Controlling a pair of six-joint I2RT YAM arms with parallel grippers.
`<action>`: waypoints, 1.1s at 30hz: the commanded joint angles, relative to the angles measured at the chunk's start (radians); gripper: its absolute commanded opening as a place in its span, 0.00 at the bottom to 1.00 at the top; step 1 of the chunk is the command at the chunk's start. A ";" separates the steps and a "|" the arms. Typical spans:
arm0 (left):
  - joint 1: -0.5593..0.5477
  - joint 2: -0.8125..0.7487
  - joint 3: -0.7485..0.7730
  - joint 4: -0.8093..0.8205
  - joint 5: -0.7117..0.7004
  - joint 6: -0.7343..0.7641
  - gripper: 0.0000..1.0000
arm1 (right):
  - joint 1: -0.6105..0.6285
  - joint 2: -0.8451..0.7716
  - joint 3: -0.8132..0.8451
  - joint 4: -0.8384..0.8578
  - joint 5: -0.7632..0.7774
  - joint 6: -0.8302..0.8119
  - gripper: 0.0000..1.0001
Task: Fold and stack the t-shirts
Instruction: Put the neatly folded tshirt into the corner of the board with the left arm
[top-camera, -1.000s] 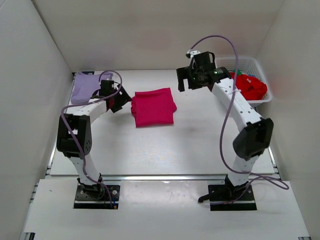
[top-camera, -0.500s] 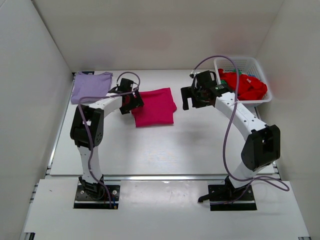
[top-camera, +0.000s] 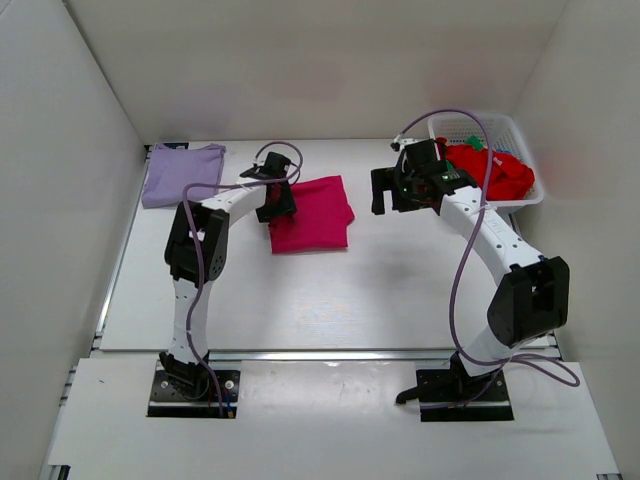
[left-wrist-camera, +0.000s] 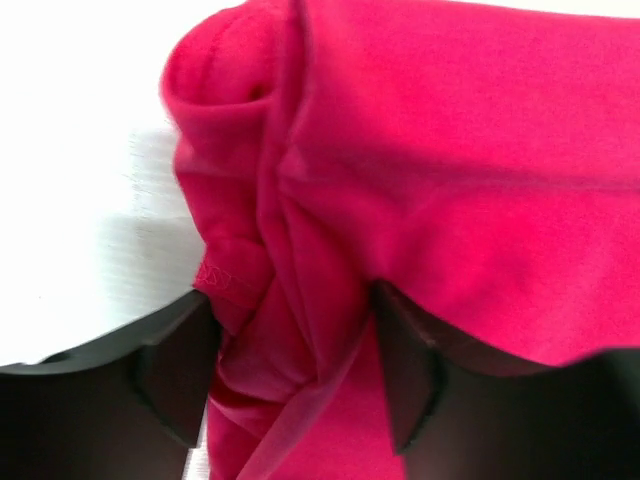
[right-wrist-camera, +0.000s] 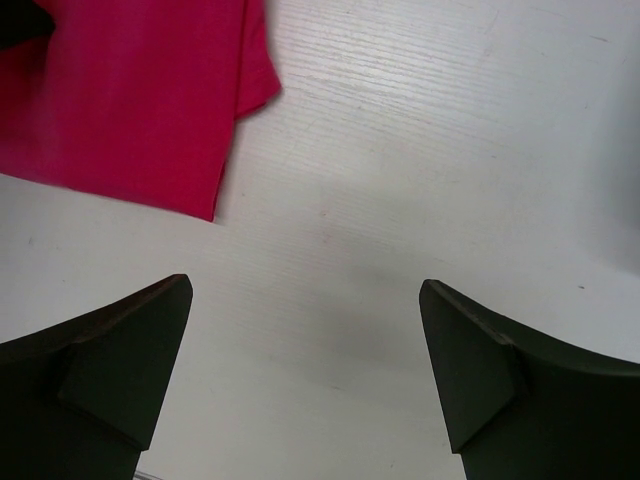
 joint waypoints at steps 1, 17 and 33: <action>-0.005 -0.021 -0.023 -0.024 -0.014 0.018 0.68 | -0.018 -0.050 -0.003 0.044 -0.019 0.004 0.95; 0.095 -0.108 -0.048 0.010 0.133 0.161 0.00 | -0.028 -0.076 -0.052 0.081 -0.066 0.023 0.92; 0.124 0.289 1.012 -0.434 -0.152 0.358 0.00 | -0.035 -0.099 -0.088 0.110 -0.102 0.012 0.92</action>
